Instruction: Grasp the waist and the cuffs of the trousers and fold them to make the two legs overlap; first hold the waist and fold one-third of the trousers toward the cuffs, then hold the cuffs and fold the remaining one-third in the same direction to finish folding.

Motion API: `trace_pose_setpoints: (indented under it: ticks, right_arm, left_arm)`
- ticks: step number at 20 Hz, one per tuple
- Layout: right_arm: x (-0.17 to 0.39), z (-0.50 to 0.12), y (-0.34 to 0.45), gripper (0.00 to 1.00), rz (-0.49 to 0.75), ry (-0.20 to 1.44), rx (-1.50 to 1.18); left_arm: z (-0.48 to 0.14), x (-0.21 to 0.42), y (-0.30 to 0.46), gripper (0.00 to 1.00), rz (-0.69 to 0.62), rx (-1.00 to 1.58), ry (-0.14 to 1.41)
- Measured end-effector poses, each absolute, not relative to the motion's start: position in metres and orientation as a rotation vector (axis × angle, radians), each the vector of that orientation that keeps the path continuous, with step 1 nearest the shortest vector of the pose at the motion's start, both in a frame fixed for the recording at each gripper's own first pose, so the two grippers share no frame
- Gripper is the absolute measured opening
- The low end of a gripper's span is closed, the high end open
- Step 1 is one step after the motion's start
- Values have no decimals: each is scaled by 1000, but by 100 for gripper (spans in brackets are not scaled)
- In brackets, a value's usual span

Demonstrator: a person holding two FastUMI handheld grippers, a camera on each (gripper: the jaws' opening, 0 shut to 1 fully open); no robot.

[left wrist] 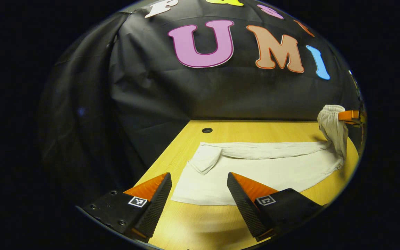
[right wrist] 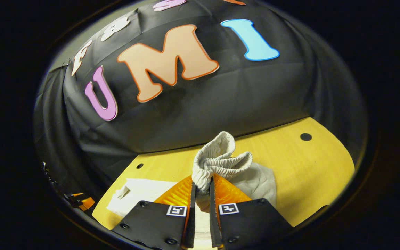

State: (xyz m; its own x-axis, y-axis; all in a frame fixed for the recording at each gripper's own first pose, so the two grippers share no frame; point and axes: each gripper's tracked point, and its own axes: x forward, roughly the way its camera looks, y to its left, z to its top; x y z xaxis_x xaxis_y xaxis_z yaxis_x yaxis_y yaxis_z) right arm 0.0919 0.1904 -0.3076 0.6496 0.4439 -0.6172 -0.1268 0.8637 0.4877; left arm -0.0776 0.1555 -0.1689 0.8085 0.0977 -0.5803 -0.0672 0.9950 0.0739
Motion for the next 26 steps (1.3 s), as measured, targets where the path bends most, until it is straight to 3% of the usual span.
trace_pose_setpoints:
  ticks: [10,16,19,21,26]
  right_arm:
    - [24,-387,270,20,534,980,240]
    - [20,-381,272,26,634,1037,164]
    - [26,-372,256,97,656,992,153]
    - [27,-362,248,92,646,977,134]
    - [27,-353,227,96,610,978,95]
  left_arm:
    - [-189,-85,184,97,127,36,668]
    - [-205,-78,188,97,128,-26,693]
    - [-220,-65,197,97,120,-60,702]
    - [-230,-50,199,97,103,-71,710]
    - [-261,-24,197,96,33,-143,747]
